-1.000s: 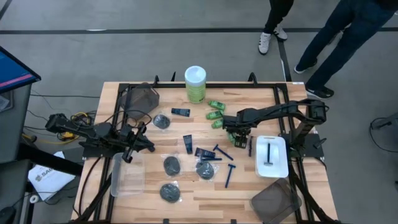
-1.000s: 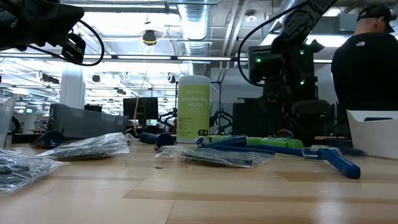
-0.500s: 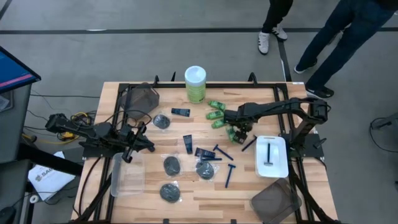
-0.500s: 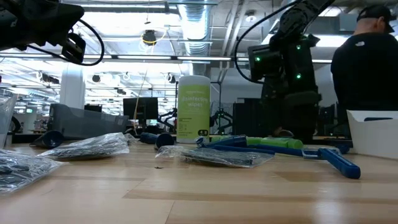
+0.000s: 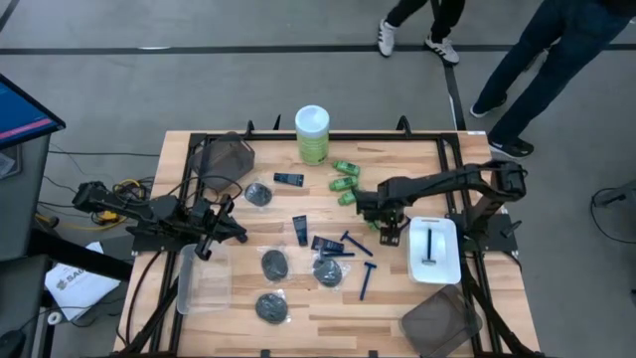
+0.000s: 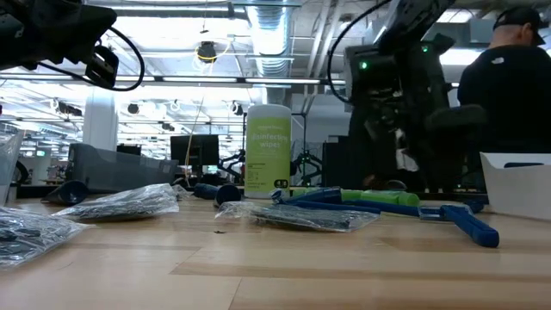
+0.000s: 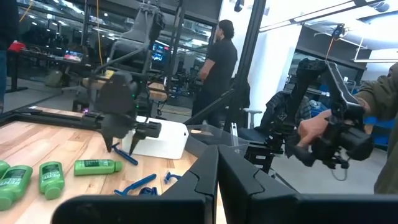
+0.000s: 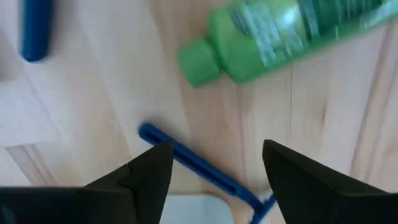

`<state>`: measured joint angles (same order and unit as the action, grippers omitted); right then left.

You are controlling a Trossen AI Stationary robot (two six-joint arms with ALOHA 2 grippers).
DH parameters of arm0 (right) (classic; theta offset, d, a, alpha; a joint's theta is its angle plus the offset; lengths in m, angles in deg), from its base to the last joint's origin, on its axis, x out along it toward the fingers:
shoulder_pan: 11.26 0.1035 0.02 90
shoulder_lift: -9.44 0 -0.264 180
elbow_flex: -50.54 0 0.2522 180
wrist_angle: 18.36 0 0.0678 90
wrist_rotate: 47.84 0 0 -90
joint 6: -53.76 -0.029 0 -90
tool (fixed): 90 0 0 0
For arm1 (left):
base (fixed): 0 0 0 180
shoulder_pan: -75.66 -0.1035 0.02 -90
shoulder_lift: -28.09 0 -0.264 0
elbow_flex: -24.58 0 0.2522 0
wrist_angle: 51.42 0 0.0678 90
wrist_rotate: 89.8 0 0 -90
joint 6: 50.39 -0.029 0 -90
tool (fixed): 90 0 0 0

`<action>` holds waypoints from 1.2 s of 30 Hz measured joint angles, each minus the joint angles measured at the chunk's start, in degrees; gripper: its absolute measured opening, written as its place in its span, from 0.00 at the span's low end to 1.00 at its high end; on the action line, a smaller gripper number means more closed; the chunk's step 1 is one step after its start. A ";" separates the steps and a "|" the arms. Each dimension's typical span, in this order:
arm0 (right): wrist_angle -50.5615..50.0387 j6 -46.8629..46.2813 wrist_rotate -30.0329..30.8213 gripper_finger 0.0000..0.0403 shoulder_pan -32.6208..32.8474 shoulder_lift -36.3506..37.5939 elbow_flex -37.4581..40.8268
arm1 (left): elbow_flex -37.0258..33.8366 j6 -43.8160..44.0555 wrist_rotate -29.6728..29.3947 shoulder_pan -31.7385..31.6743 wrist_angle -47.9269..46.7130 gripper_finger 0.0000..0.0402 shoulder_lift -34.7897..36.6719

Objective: Pick & Place Travel size toiletries
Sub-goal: Put the blue razor into the white bin

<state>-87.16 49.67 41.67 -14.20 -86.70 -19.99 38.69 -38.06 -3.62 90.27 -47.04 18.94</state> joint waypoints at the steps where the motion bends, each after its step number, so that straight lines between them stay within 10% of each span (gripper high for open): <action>1: 1.04 0.42 0.12 0.59 1.11 0.54 0.01 | 0.01 0.00 0.00 0.00 -0.01 0.01 0.00; 24: 11.64 10.40 2.96 0.58 7.80 0.70 9.62 | -0.01 0.00 0.00 0.00 0.08 0.01 -0.02; 36: 12.01 14.29 2.21 0.16 6.12 0.26 9.74 | 0.01 0.00 0.02 0.00 0.30 0.01 0.00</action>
<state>-75.14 63.95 43.88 -8.08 -86.44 -10.25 38.70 -38.06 -3.60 90.27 -46.74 18.94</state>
